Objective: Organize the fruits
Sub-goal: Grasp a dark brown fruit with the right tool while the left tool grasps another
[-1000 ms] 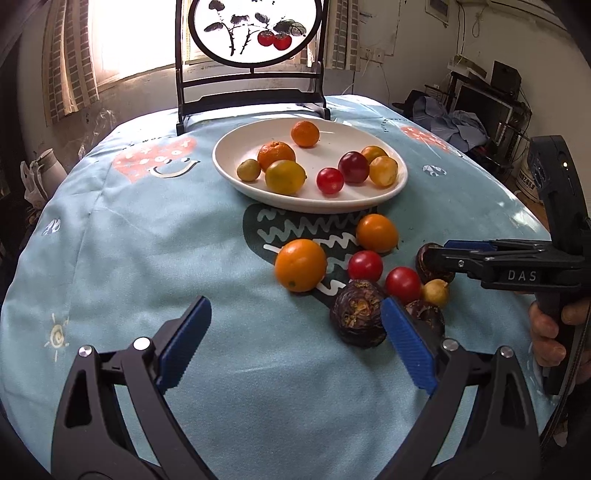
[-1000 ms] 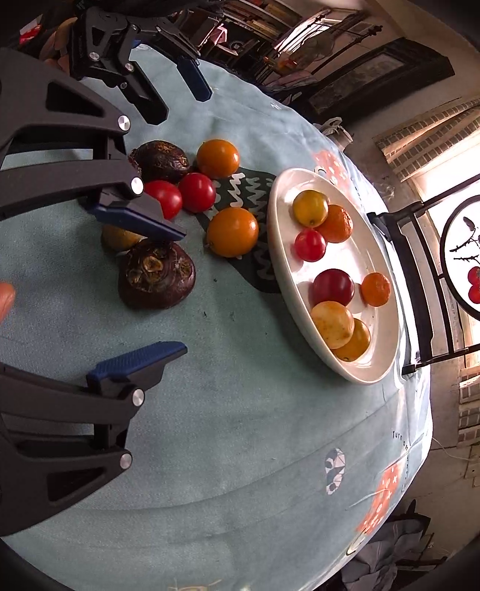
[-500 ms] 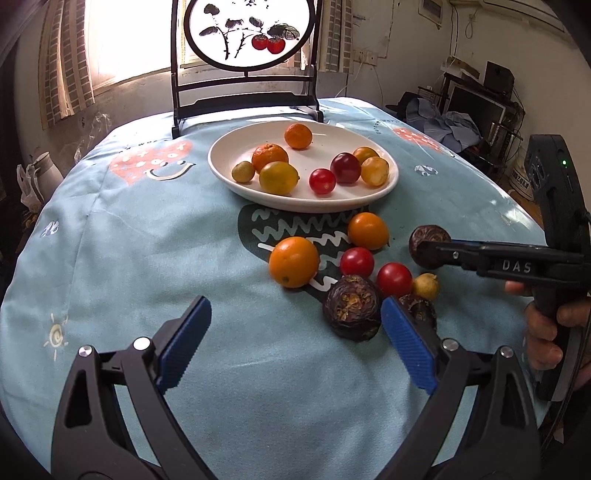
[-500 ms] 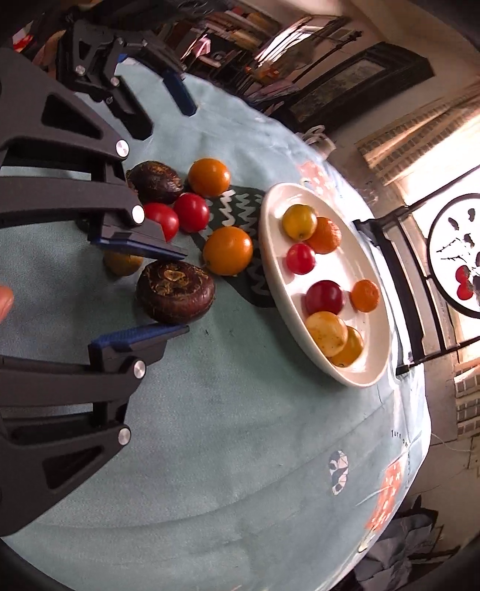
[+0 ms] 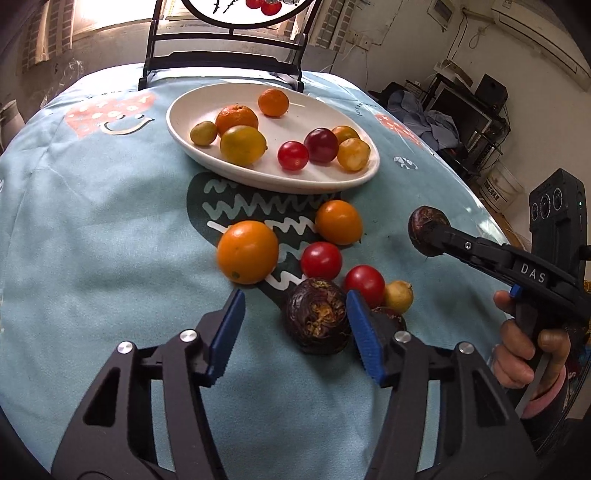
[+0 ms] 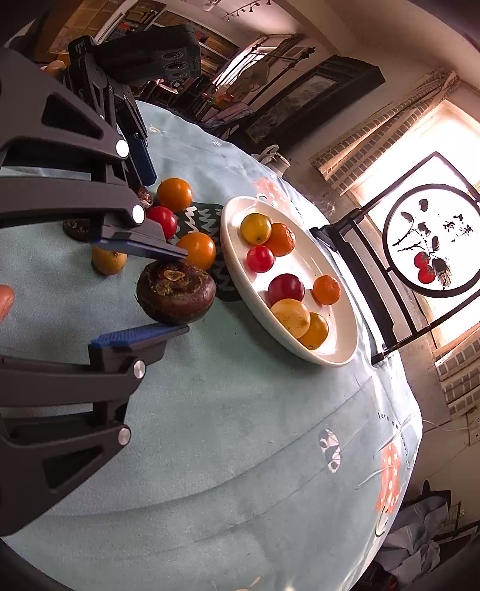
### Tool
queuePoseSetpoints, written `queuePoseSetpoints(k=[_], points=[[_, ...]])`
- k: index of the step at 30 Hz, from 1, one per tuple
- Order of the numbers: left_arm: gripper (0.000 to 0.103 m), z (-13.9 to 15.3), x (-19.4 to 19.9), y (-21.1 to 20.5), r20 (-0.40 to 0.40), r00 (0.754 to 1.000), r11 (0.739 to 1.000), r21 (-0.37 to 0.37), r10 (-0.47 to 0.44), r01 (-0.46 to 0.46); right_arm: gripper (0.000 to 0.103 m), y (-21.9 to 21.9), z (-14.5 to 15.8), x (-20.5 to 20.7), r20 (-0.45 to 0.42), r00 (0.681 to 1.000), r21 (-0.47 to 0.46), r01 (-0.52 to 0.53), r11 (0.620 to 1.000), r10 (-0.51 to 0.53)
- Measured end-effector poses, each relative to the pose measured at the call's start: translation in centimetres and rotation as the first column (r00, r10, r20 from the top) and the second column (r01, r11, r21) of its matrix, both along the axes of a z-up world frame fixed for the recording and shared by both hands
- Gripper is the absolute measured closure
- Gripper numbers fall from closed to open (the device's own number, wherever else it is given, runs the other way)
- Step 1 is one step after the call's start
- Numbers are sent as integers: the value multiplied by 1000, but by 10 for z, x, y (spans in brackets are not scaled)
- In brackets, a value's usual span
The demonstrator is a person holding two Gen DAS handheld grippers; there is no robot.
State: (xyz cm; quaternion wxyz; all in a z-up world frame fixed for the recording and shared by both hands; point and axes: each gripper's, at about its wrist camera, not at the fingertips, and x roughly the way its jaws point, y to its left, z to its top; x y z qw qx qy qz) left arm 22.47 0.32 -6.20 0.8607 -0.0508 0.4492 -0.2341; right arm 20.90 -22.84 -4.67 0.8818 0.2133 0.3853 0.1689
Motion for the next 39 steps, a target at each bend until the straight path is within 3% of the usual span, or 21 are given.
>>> queuePoseSetpoints(k=[9,16,22,28,32,39], points=[[46,-8,0,-9,-13,1000,999,41,-4,4,69,2,2,-2,13,1000,-5,-17,1000,17],[48,-8,2,-23,11,1000,992,126,5,-6,69,3,0,0,-2,999,0,-32,999,32],[58,-7,-9,-30,36,999,975,218,31,-38,69,2,-1,1,-11,1000,4,-28,1000,28],[59,-6,-13,-20,-5,998,984,172,57,-55,69,3,-2,2,-15,999,5,-32,999,32],[59,-8,-18,-21,22,998,983,173,62,-65,69,2,-4,3,-26,999,7,-29,1000,29],[59,-2,-20,-12,0,998,993,102,60,-60,69,6,1,0,-7,1000,-33,-21,999,21]])
